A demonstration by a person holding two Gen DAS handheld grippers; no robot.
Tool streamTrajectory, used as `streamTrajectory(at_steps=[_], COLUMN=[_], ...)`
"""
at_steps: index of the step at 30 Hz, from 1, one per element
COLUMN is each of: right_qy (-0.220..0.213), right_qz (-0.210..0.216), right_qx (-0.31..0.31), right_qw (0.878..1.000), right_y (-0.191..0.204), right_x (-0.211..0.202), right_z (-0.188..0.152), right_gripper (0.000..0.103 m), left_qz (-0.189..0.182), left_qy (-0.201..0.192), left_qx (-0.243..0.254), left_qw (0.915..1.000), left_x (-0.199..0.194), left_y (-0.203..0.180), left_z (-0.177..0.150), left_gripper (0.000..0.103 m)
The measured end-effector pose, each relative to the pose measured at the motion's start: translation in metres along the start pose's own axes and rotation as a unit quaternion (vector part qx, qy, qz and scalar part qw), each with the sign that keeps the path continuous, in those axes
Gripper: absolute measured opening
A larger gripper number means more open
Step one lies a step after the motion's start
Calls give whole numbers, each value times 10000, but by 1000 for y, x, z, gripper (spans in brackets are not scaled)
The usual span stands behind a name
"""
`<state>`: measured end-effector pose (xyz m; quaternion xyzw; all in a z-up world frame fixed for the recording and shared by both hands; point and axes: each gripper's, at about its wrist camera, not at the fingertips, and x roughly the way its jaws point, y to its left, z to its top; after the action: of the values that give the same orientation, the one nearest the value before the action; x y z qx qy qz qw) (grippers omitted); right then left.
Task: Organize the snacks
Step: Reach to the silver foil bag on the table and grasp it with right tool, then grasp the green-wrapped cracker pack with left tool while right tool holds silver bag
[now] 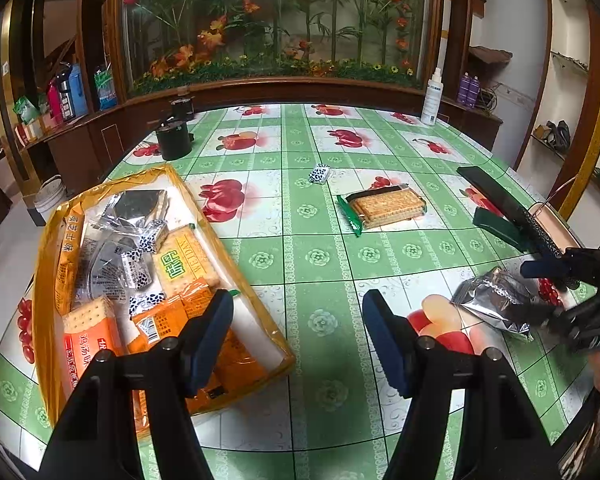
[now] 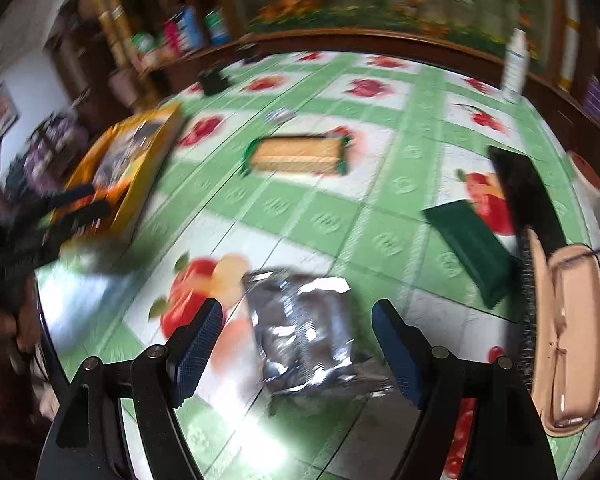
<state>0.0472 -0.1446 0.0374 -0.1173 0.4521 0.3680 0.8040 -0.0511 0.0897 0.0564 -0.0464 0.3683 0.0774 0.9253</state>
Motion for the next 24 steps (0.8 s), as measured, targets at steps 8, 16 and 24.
streamTrajectory(at_steps=[8,16,24], right_qy=[482,95,-633], right_qz=[-632,-358,-236], right_qx=[-603,854,2263], right_qw=[9950,9957,9717], right_y=[18,-11,-59], right_x=[36,40,46], right_z=[3,50,78], right_gripper=[65,63,63], left_qz=[-160,-659,-767], left_qy=[131,516,918], left_qx=[89,41,81], left_qw=[9997,9965,9928], left_x=[2,18,51], left_y=[-6,-11,-18], left_z=[-1,19,68], left_gripper=[66,66,66])
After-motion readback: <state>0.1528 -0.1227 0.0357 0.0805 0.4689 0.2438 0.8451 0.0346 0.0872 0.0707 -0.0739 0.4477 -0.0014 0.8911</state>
